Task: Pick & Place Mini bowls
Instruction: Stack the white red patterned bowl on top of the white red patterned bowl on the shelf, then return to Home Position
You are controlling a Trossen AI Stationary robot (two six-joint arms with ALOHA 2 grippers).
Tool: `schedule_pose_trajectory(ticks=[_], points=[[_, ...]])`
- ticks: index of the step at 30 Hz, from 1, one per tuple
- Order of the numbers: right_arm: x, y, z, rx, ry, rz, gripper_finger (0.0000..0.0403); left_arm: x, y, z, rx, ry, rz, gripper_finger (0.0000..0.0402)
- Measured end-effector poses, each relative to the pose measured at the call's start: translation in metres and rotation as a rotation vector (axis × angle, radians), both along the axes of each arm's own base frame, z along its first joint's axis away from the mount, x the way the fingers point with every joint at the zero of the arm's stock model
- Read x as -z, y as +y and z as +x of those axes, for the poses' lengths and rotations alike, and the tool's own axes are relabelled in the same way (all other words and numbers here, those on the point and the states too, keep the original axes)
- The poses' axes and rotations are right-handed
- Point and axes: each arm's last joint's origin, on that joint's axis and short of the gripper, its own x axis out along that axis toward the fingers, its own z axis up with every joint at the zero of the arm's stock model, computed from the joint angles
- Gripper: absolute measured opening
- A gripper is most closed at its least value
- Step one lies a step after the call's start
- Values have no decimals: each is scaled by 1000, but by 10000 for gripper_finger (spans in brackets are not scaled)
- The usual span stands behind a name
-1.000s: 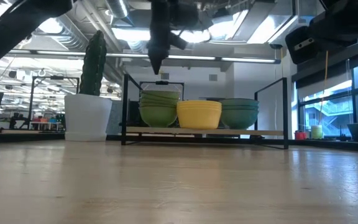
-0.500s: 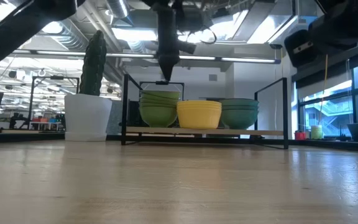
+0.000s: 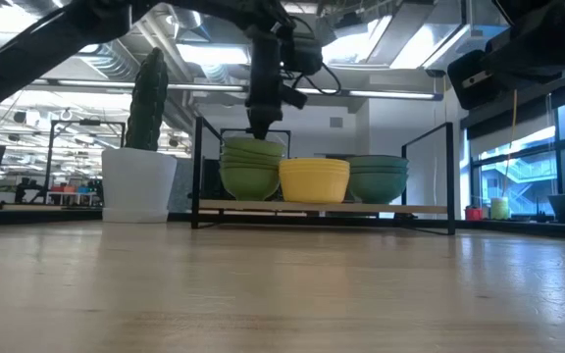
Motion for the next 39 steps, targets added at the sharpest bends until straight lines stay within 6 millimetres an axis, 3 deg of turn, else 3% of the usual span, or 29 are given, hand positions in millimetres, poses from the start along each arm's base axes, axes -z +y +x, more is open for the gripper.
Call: schedule_pose_trajectory(ticks=[6, 12, 17, 21, 24, 28, 34, 37, 39], points=[[0, 0, 0, 0, 0, 0, 12, -2, -16, 8, 34, 0, 13, 1], [0, 0, 0, 0, 0, 0, 12, -2, -63, 26, 158, 11, 3, 2], [0, 0, 0, 0, 0, 0, 12, -1, -90, 35, 227, 6, -17, 2], [-1, 0, 0, -7, -19, -18, 12, -12, -122, 35, 347, -29, -135, 1], [-4, 0, 1, -14, -62, -36, 12, -31, -153, 29, 417, -40, -122, 2], [-8, 2, 2, -24, -137, -64, 12, -73, -189, 0, 502, -86, -116, 2], [-11, 6, -3, -85, -378, -63, 12, -153, -226, -61, 734, -454, -262, 2], [-13, 5, -7, -77, -385, -54, 12, -169, -241, -94, 883, -594, -275, 2], [-14, 3, -9, -43, -388, -63, 12, -167, -245, -117, 912, -655, -242, 3]])
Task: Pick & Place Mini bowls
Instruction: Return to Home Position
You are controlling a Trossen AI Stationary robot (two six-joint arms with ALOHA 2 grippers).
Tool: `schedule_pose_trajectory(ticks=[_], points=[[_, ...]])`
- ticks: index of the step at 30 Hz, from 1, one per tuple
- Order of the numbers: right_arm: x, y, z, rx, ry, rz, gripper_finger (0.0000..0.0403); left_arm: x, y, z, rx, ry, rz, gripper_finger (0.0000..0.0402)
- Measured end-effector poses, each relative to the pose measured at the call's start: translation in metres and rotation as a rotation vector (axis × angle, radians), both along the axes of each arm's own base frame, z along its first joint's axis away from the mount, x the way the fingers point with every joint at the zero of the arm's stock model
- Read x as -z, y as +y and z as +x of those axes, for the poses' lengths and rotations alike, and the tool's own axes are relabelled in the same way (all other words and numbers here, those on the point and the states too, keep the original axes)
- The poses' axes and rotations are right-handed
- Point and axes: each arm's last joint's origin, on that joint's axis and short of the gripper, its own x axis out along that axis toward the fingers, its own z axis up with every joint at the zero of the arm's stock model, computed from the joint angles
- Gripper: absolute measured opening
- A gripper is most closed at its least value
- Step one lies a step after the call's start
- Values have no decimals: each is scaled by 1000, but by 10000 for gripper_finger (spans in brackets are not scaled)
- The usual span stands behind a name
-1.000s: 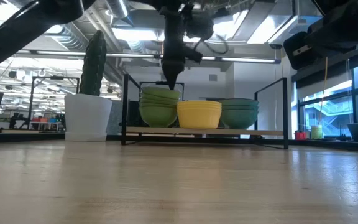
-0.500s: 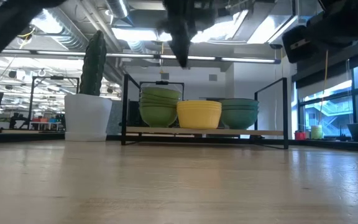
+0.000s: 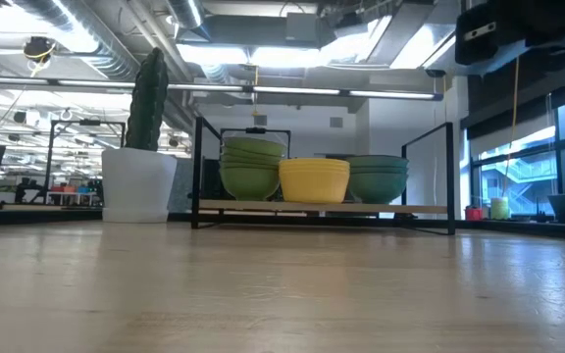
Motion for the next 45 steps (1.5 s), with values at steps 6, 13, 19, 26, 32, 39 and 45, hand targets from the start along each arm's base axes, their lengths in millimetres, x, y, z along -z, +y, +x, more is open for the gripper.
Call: schedule_pose_trajectory(ticks=[6, 13, 19, 26, 32, 39, 45], points=[[-7, -7, -8, 144, -65, -52, 12, 84, 11, -49, -125, -169, -30, 3], [-23, -19, -30, 186, -202, -13, 4, 159, 20, -123, -110, -609, -204, 3], [-17, -23, -48, 158, -128, 29, 3, 201, 33, -163, -217, -821, -356, 2], [-14, -26, -62, 143, -97, 111, 2, 230, 34, -174, -222, -880, -376, 2], [-6, -26, -71, 99, -63, 51, 2, 240, 33, -180, -188, -906, -335, 2], [34, -24, -55, 148, -32, 50, 1, 271, 31, -180, -165, -889, -324, 2], [44, -28, -50, 261, -108, 69, 1, 277, 28, -180, -128, -846, -320, 2]])
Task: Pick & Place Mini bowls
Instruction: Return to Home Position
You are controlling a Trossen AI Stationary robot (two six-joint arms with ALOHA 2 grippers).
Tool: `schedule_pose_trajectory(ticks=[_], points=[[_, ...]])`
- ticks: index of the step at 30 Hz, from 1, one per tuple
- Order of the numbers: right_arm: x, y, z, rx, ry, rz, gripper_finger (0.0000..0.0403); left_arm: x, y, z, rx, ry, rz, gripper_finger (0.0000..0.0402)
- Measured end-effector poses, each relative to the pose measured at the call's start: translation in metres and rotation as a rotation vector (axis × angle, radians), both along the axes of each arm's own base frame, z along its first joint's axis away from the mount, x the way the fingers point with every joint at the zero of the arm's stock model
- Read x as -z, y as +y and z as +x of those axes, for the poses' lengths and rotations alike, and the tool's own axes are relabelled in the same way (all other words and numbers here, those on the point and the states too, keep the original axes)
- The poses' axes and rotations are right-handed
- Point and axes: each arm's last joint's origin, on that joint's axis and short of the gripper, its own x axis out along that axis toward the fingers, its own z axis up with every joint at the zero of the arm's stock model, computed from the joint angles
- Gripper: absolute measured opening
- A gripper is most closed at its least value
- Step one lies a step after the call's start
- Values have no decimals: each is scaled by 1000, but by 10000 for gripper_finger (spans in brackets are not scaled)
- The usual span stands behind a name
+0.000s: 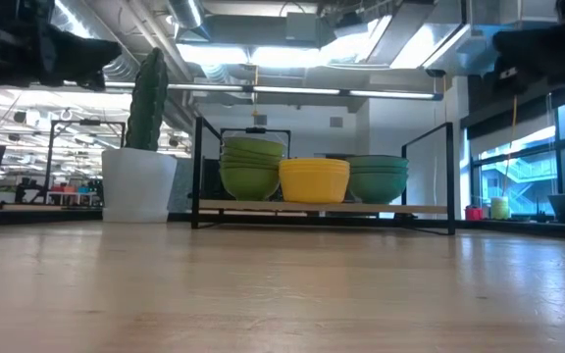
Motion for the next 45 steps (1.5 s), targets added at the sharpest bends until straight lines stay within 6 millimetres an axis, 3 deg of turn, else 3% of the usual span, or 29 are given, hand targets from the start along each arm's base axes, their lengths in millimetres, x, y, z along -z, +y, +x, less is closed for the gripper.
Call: schedule_pose_trajectory(ticks=[3, 7, 21, 31, 45], points=[[1, -4, 1, 81, 9, 13, 1, 4, -3, 0, 24, 44, 41, 2], [4, -5, 2, 13, 39, -5, 1, 11, -5, 1, 29, 108, 86, 2], [5, -9, 2, -3, 54, 45, 2, 11, -5, 1, 33, 112, 59, 2], [5, -9, 2, -1, 47, 34, 42, 12, -4, 2, 25, 125, 59, 6], [5, -9, 2, -1, 50, 34, 46, 12, -4, 2, 23, 125, 69, 4]])
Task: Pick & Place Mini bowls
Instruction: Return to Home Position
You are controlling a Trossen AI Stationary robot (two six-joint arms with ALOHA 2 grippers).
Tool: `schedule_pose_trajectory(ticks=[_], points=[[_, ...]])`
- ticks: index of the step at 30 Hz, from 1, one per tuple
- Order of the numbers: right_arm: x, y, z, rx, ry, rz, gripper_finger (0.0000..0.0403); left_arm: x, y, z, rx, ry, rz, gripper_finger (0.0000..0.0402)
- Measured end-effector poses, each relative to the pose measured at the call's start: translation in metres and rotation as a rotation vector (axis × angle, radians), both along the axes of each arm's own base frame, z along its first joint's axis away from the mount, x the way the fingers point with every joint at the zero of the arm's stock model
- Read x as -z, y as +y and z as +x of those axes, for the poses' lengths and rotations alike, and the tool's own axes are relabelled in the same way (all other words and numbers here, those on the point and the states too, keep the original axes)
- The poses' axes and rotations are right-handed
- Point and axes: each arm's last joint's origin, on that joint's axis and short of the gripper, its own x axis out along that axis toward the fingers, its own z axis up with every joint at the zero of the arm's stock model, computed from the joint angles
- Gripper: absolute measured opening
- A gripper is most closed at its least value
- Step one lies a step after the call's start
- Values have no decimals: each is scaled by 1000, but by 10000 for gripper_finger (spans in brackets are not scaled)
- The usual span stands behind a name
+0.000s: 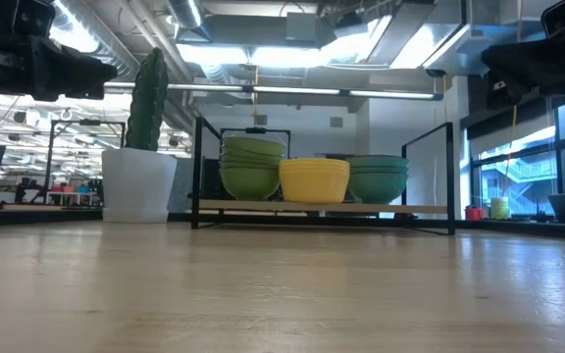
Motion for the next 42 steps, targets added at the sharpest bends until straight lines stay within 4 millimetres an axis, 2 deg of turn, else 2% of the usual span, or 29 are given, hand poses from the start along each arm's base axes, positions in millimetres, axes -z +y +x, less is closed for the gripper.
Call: schedule_pose_trajectory(ticks=[27, 42], points=[[0, 0, 0, 0, 1, -1, 46, 0, 0, 0, 0, -1, 0, 4], [6, 0, 1, 0, 67, -4, 46, 0, 0, 0, 0, -1, 0, 6]])
